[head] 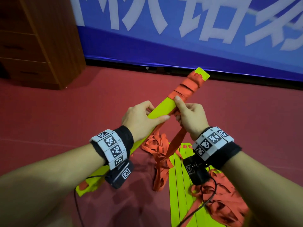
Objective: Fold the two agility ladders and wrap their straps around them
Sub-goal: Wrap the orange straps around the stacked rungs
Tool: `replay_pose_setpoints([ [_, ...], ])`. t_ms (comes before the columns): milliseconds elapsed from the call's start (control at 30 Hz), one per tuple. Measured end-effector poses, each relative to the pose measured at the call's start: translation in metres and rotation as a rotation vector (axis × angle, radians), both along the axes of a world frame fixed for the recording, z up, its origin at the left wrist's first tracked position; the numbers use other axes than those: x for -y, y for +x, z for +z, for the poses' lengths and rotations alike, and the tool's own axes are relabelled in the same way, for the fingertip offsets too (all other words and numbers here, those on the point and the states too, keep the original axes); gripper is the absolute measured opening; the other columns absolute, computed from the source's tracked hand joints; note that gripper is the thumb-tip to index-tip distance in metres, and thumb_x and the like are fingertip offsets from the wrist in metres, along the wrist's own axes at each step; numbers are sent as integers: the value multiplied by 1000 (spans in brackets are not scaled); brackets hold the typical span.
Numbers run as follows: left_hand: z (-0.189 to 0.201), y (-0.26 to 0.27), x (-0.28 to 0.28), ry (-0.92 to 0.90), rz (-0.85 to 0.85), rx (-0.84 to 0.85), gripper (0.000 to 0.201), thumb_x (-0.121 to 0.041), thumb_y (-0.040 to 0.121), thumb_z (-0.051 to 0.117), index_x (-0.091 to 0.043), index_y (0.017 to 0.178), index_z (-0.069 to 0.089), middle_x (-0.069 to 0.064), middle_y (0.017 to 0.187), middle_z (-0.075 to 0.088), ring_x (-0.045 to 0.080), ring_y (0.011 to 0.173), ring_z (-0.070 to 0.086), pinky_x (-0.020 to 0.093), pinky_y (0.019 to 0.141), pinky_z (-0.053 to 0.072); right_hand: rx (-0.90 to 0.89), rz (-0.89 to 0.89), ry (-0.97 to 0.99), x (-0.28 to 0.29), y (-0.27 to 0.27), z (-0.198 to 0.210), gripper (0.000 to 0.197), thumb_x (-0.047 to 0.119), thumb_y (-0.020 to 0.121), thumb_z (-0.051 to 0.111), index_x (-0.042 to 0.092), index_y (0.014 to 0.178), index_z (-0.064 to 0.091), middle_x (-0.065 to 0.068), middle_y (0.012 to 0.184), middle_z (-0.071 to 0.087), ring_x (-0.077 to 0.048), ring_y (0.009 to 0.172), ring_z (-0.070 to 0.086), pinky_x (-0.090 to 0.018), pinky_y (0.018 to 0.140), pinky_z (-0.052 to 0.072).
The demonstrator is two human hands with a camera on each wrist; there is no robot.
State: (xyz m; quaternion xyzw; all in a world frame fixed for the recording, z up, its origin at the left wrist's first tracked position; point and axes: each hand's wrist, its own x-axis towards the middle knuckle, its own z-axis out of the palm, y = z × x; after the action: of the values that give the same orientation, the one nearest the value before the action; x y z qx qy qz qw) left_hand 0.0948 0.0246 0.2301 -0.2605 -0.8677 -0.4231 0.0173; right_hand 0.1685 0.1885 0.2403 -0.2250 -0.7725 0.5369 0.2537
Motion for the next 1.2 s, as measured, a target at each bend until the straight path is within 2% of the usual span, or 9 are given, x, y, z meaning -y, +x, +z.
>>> replay_pose_setpoints([
  [67, -6, -7, 1, 118, -108, 110, 42, -66, 75, 78, -26, 84, 67, -11, 71, 68, 9, 66, 60, 30, 61, 46, -27, -5, -10, -2, 1, 2, 59, 52, 100, 56, 6, 64, 65, 2, 46, 55, -13, 42, 47, -33, 57, 40],
  [167, -3, -13, 3, 333, -265, 381, 37, -47, 97, 64, -13, 84, 69, -5, 63, 54, 13, 55, 44, 27, 54, 34, -36, 24, 6, -7, 5, 4, 58, 49, 102, 54, 3, 68, 65, 5, 46, 53, -12, 43, 45, -32, 56, 39],
  [233, 4, -10, 5, 359, -298, 590, 34, -40, 105, 51, -14, 88, 66, -6, 64, 60, 6, 49, 51, 19, 48, 39, -41, 67, -1, -9, 9, 5, 58, 46, 103, 52, -4, 77, 66, 6, 47, 53, -11, 43, 45, -30, 54, 39],
  [300, 7, -7, 6, 303, -337, 748, 37, -42, 106, 45, -15, 93, 66, -8, 63, 64, 3, 49, 56, 14, 47, 42, -56, 110, -3, -8, 10, 6, 53, 44, 104, 51, 0, 79, 65, 6, 47, 54, -10, 43, 45, -26, 52, 40],
  [433, 7, -5, 7, 289, -440, 950, 53, -55, 102, 43, -14, 123, 69, 12, 103, 73, 19, 81, 68, 29, 68, 57, -118, 169, -45, -6, 12, 10, 46, 39, 106, 49, 7, 76, 62, 6, 51, 54, -8, 45, 45, -22, 51, 40],
  [633, 2, -6, 9, 252, -636, 1178, 75, -67, 98, 32, -6, 122, 69, 21, 113, 72, 31, 91, 71, 39, 80, 48, -185, 213, -70, -7, 15, 14, 41, 34, 107, 47, 12, 75, 60, 5, 53, 54, -9, 47, 48, -20, 52, 42],
  [800, 3, -6, 4, 260, -597, 1126, 76, -68, 98, 34, 0, 104, 68, 16, 83, 66, 27, 66, 64, 34, 67, 53, -152, 238, -92, -11, 16, 14, 40, 35, 107, 46, 13, 77, 61, 2, 55, 58, -10, 47, 52, -21, 52, 44],
  [1067, -6, -6, -3, 325, -375, 814, 63, -60, 98, 46, -1, 97, 70, 9, 76, 68, 18, 58, 59, 27, 59, 49, 51, 196, -2, -22, 19, 10, 66, 53, 104, 41, -2, 81, 68, -4, 56, 66, -15, 47, 58, -22, 50, 49],
  [1200, -10, -8, -6, 307, -312, 682, 58, -57, 99, 48, -5, 88, 71, 7, 72, 68, 16, 55, 59, 24, 60, 52, 90, 185, 4, -27, 18, 3, 66, 57, 102, 42, 3, 78, 70, -10, 58, 66, -19, 48, 59, -25, 52, 50],
])
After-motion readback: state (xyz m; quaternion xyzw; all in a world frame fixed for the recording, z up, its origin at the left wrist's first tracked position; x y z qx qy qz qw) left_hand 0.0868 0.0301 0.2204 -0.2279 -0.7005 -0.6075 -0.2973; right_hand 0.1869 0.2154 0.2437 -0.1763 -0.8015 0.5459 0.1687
